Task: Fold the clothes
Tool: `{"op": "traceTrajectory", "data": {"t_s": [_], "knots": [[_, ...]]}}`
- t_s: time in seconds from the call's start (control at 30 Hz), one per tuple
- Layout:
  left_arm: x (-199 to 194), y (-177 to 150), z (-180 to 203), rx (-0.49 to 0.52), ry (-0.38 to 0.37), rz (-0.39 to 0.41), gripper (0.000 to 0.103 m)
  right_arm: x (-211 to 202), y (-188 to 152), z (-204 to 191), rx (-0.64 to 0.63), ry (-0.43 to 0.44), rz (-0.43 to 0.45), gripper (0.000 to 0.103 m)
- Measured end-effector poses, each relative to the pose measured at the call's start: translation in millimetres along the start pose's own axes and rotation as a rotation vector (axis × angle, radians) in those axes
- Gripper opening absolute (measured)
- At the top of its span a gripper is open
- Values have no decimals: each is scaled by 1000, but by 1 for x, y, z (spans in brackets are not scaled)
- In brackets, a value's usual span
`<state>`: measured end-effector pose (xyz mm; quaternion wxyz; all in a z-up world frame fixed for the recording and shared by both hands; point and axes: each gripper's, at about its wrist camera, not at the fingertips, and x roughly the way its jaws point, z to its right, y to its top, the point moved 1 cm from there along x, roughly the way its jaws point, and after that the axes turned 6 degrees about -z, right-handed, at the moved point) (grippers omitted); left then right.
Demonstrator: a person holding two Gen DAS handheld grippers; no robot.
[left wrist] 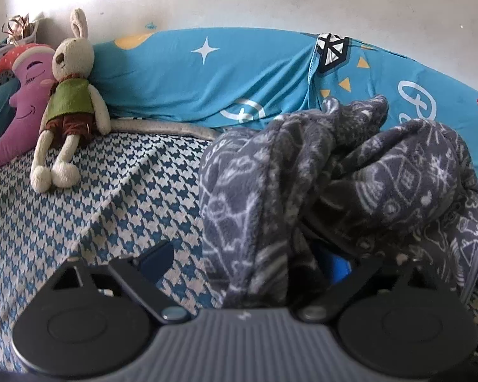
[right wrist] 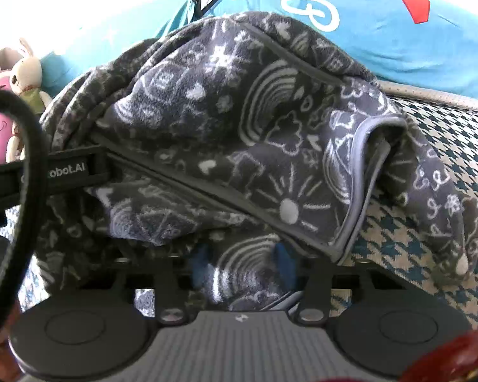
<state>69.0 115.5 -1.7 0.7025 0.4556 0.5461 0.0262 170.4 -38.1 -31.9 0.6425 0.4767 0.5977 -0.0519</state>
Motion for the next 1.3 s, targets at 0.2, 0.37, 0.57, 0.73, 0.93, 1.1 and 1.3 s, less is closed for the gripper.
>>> {"op": "traceTrajectory", "data": {"t_s": [0.2,0.37,0.57,0.73,0.93,1.1,1.3], "knots": [[-3,2,0,3,29,32,90,-16,2,-6,-11,67,39,8],[-5,4,-7,-7,77,61,90,-34,2,-22,-48,165,66,4],[-7,4,-8,-5,116,85,90,-41,0,-36,-121,202,58,4],[-9,3,-15,-34,146,96,90,-33,-5,-31,-134,180,27,4],[-10,-2,-24,-40,96,63,92,-27,4,-12,-51,138,20,8],[-31,-7,-14,6,33,162,103,-33,11,7,48,111,42,35],[-38,2,3,43,-12,194,103,-33,11,13,69,90,32,38]]}}
